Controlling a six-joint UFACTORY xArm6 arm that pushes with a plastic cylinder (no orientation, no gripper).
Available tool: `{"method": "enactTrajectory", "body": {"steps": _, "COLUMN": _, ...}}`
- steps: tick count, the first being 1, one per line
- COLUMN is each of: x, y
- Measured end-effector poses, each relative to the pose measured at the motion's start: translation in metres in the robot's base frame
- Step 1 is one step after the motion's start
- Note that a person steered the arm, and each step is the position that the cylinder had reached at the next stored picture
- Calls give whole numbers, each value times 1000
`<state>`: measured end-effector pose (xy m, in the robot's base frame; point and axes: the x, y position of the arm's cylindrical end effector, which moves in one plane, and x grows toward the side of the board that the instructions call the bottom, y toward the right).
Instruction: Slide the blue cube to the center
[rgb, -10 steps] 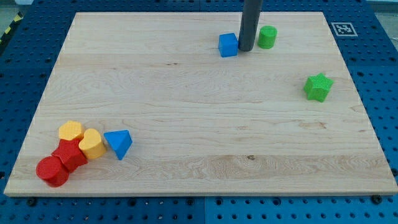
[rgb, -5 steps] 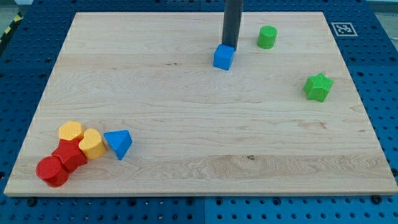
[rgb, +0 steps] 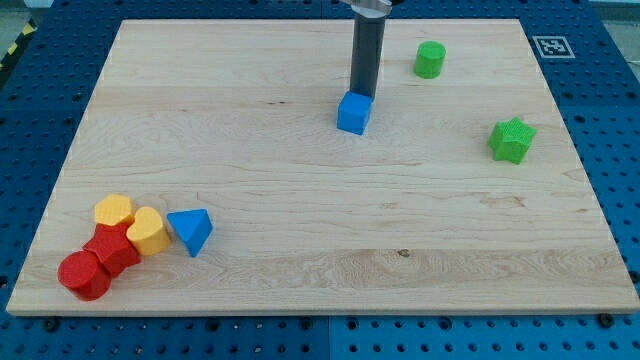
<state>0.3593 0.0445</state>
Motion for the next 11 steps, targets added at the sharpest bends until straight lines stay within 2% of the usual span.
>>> {"method": "enactTrajectory", "body": {"steps": 7, "x": 15, "y": -30}}
{"method": "enactTrajectory", "body": {"steps": 8, "x": 16, "y": 10}}
{"method": "enactTrajectory", "body": {"steps": 9, "x": 36, "y": 30}}
{"method": "enactTrajectory", "body": {"steps": 11, "x": 50, "y": -11}}
